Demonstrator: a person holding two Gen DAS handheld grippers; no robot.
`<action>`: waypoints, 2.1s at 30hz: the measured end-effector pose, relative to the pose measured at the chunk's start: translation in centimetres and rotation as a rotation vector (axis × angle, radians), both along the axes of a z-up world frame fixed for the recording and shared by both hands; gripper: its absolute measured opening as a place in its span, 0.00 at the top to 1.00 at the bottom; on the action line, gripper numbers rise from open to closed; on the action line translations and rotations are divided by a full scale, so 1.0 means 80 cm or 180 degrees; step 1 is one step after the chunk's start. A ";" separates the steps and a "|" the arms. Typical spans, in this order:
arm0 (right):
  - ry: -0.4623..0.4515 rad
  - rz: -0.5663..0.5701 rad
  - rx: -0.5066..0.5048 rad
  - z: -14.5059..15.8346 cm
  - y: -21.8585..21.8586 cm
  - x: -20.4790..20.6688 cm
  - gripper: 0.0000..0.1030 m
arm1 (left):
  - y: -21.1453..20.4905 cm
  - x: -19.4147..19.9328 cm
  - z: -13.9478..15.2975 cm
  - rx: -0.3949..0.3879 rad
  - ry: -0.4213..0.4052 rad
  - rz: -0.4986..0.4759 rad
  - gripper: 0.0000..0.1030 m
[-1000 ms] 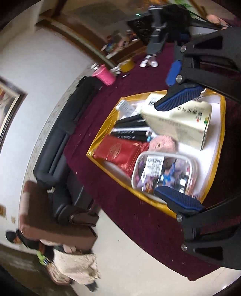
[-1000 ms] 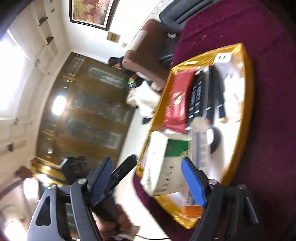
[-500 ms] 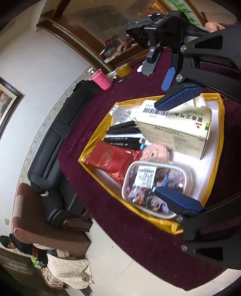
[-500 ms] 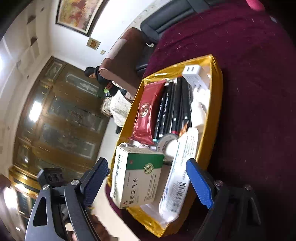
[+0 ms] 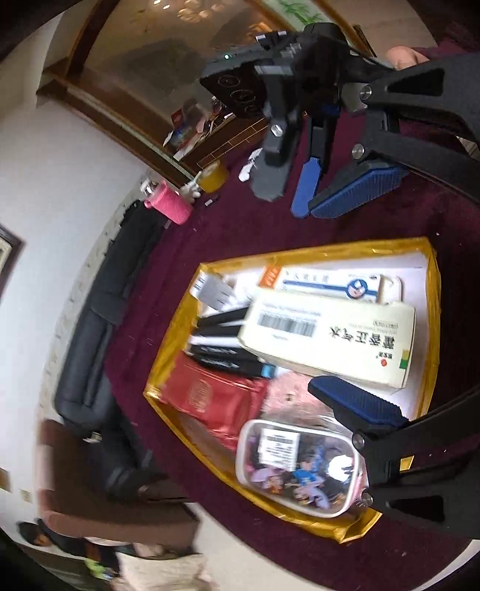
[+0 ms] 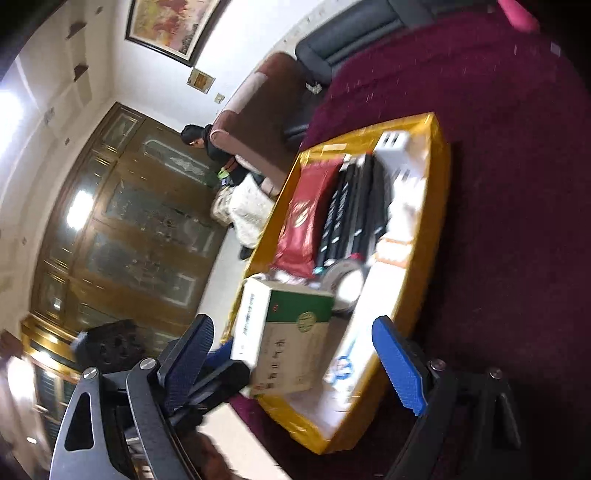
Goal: Organize objects
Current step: 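Lower the medicine box and ointment tube into the gold box, opening both grippers, then reach the left gripper to the white orange-capped bottle and close on it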
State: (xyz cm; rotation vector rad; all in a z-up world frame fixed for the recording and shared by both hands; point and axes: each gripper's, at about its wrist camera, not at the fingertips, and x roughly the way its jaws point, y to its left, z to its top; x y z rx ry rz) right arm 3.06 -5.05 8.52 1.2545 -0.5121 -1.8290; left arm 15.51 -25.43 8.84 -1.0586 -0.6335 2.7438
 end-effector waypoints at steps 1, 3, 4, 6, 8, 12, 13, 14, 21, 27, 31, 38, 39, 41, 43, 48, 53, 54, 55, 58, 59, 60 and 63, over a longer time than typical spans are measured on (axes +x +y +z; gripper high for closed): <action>0.0099 -0.0043 0.0075 0.005 0.008 0.002 0.10 | 0.004 0.003 0.007 -0.0047 0.0062 -0.0008 0.15; 0.0290 -0.0149 0.0246 0.011 0.026 0.006 0.10 | 0.011 0.009 0.020 -0.0112 0.0165 -0.0041 0.13; 0.0398 -0.0214 0.0345 0.014 0.036 0.007 0.10 | 0.017 0.012 0.027 -0.0151 0.0219 -0.0074 0.11; 0.0708 -0.0406 0.0636 0.024 0.063 0.012 0.10 | 0.028 0.015 0.036 -0.0215 0.0290 -0.0133 0.10; 0.1148 -0.0702 0.1052 0.037 0.097 0.022 0.10 | 0.042 0.014 0.043 -0.0270 0.0318 -0.0202 0.10; 0.1530 -0.1184 0.1507 0.053 0.172 0.031 0.02 | 0.071 0.008 0.049 -0.0256 0.0297 -0.0349 0.10; 0.1403 -0.1313 0.1551 0.053 0.200 0.024 0.01 | 0.081 0.008 0.052 -0.0255 0.0320 -0.0405 0.10; 0.1246 -0.1447 0.1592 0.053 0.225 0.015 0.01 | 0.091 0.009 0.055 -0.0264 0.0345 -0.0454 0.09; 0.0618 -0.2066 0.1808 0.049 0.366 -0.028 0.02 | 0.174 -0.015 0.041 -0.0397 0.0179 -0.0909 0.06; 0.0467 -0.2075 0.1468 0.036 0.388 -0.042 0.02 | 0.228 -0.049 0.040 -0.0597 0.0093 -0.1164 0.06; 0.0644 -0.2114 0.1421 0.052 0.385 -0.059 0.02 | 0.253 -0.064 0.099 -0.1042 0.0465 -0.1208 0.06; 0.1760 -0.2114 0.1927 0.222 0.366 -0.090 0.01 | 0.278 -0.117 0.252 -0.1850 0.1011 -0.0989 0.04; 0.1985 -0.2091 0.2101 0.251 0.359 -0.094 0.00 | 0.285 -0.134 0.273 -0.1931 0.1024 -0.0949 0.00; 0.2410 -0.2160 0.2476 0.301 0.350 -0.105 0.00 | 0.297 -0.163 0.294 -0.1978 0.0997 -0.0947 0.00; 0.2849 -0.2471 0.2781 0.340 0.350 -0.114 0.00 | 0.317 -0.197 0.296 -0.1965 0.0884 -0.1072 0.00; 0.1494 -0.2446 0.1798 0.267 0.416 -0.184 0.00 | 0.361 -0.258 0.190 -0.1737 0.0500 -0.1325 0.00; 0.0968 -0.2391 0.1499 0.089 0.426 -0.206 0.00 | 0.403 -0.291 0.050 -0.1616 0.0036 -0.1624 0.00; 0.0889 -0.2383 0.1474 0.066 0.429 -0.209 0.00 | 0.412 -0.298 0.023 -0.1652 -0.0050 -0.1669 0.00; 0.0796 -0.2398 0.1432 0.039 0.432 -0.212 0.00 | 0.418 -0.300 0.002 -0.1656 -0.0104 -0.1725 0.00; 0.0580 -0.2496 0.1200 -0.013 0.455 -0.217 0.00 | 0.438 -0.310 -0.036 -0.1795 -0.0132 -0.1860 0.00; 0.0513 -0.2527 0.1081 -0.025 0.462 -0.218 0.00 | 0.443 -0.313 -0.044 -0.1849 -0.0117 -0.1912 0.00; 0.0461 -0.2555 0.0991 -0.034 0.469 -0.218 0.00 | 0.450 -0.316 -0.051 -0.1929 -0.0103 -0.1960 0.00; 0.0406 -0.2606 0.0854 -0.039 0.488 -0.214 0.00 | 0.463 -0.332 -0.069 -0.2097 -0.0091 -0.2001 0.00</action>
